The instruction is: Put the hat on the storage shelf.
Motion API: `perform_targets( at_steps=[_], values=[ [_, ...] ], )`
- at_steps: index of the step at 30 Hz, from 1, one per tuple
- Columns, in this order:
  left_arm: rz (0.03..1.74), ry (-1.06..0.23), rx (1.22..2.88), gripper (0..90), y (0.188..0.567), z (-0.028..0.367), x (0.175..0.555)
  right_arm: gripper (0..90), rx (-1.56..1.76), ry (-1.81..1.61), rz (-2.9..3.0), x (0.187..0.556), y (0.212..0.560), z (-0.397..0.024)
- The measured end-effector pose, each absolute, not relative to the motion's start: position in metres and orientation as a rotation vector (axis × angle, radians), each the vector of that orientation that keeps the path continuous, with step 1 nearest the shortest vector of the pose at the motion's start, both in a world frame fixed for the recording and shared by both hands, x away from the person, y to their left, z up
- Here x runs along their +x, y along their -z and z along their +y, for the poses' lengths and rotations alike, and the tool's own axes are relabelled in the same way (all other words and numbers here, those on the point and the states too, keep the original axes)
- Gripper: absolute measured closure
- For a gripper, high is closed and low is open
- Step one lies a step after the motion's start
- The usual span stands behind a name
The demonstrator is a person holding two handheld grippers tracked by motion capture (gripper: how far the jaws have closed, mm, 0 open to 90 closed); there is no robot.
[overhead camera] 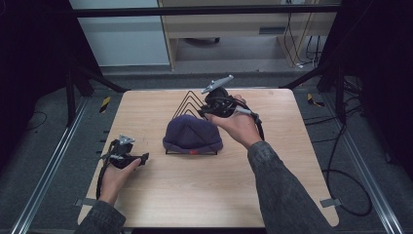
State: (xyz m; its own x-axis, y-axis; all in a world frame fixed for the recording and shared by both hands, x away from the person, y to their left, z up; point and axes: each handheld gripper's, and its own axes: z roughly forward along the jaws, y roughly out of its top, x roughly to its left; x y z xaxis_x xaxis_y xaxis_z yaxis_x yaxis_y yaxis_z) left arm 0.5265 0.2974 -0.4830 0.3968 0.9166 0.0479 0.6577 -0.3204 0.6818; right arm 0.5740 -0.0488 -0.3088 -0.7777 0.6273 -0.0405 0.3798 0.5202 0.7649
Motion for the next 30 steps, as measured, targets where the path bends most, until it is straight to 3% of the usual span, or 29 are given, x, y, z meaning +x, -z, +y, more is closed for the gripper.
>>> perform_targets(
  at_steps=[17,23,30],
  values=[
    [1.381,-0.529,2.132,11.4,0.494,0.294,0.53,64.8,0.88,-1.163,2.414,0.562,0.306,-0.061],
    [1.388,-0.519,2.126,8.6,0.495,0.292,0.53,58.9,0.887,-1.168,2.398,0.557,0.304,-0.066],
    [1.387,-0.517,2.123,3.7,0.497,0.29,0.53,45.7,0.911,-1.174,2.37,0.553,0.303,-0.074]
  ],
)
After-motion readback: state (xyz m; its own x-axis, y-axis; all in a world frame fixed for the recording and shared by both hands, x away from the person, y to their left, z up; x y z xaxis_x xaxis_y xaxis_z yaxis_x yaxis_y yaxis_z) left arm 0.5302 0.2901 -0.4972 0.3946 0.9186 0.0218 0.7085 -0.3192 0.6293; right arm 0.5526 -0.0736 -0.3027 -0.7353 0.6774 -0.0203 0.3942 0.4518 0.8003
